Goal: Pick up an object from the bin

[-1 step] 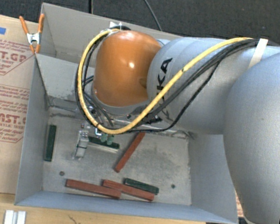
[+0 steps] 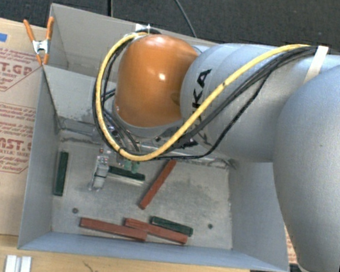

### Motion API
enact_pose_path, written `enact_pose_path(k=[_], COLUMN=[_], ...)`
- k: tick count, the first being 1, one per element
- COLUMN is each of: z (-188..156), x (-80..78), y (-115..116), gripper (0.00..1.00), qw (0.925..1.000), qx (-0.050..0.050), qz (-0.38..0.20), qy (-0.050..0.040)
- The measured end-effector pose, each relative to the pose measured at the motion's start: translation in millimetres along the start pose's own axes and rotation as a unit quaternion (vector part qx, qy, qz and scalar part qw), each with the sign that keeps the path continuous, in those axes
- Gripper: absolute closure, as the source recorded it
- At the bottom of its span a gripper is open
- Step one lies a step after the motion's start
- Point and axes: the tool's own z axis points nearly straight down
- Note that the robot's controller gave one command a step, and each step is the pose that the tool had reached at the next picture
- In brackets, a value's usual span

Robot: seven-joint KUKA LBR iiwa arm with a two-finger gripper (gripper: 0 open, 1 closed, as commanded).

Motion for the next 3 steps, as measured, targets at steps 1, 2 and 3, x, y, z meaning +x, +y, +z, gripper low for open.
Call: enact_pose_path(k=[1,2,3], z=[80.9,90.3,79.4], x=[-19.6,-24.9,-27.8], y=[-48.5,-63.5,-79.7], gripper=[0.00,0.00,0.00], qw=[0.9983,0.9951,0.9995], qx=[0.000,0.001,0.000], qz=[-0.059,-0.099,-0.031], qy=[-0.0018,0.0031,-0.0003])
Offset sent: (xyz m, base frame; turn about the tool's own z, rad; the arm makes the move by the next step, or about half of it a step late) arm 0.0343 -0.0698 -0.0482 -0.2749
